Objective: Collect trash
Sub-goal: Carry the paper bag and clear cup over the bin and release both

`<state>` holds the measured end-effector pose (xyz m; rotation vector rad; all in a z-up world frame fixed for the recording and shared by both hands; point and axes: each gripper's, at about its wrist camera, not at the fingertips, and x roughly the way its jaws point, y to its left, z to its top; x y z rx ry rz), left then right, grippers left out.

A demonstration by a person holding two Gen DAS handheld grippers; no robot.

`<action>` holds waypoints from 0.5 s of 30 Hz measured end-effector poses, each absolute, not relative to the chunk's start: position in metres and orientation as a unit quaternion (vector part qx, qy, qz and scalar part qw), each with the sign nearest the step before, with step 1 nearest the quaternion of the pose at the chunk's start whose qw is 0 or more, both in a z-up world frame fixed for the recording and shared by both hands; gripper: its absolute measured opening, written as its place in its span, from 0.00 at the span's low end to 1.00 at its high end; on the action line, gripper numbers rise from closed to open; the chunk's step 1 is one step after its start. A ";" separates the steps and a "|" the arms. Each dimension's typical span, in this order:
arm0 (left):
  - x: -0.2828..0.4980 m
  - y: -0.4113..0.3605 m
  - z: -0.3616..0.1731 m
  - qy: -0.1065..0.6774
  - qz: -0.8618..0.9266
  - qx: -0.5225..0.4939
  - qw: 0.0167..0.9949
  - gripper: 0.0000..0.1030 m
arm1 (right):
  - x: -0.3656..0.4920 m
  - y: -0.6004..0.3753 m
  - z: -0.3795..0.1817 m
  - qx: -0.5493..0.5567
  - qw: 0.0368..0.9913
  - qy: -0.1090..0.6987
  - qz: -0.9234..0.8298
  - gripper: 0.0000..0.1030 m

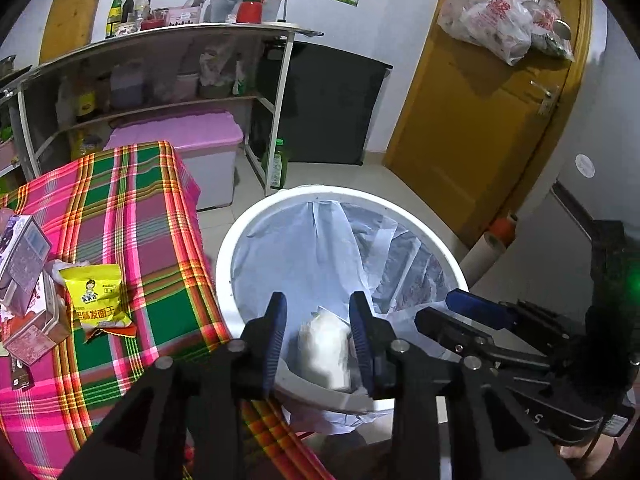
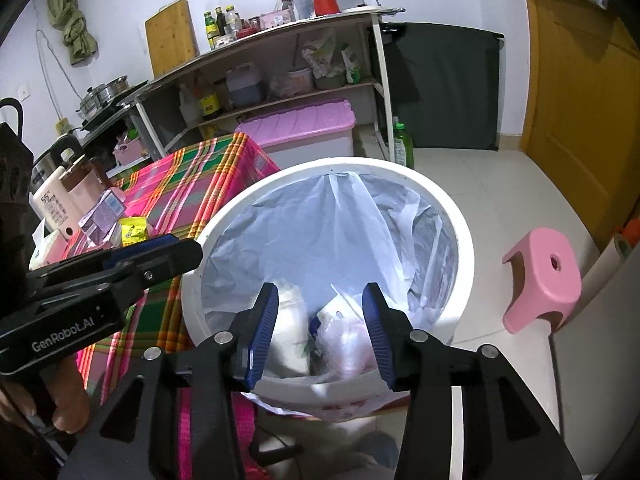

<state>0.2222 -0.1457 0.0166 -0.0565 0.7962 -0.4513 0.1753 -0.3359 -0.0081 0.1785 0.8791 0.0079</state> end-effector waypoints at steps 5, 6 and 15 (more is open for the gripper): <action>0.219 -0.136 0.021 0.379 -0.210 -0.039 0.900 0.33 | 0.171 -0.335 -0.003 0.085 0.905 0.418 0.005 0.44; 0.218 -0.134 0.022 0.378 -0.208 -0.041 0.901 0.33 | 0.170 -0.334 -0.001 0.085 0.905 0.416 0.005 0.44; 0.196 -0.104 0.026 0.369 -0.179 -0.056 0.910 0.33 | 0.156 -0.317 0.010 0.079 0.912 0.402 0.024 0.44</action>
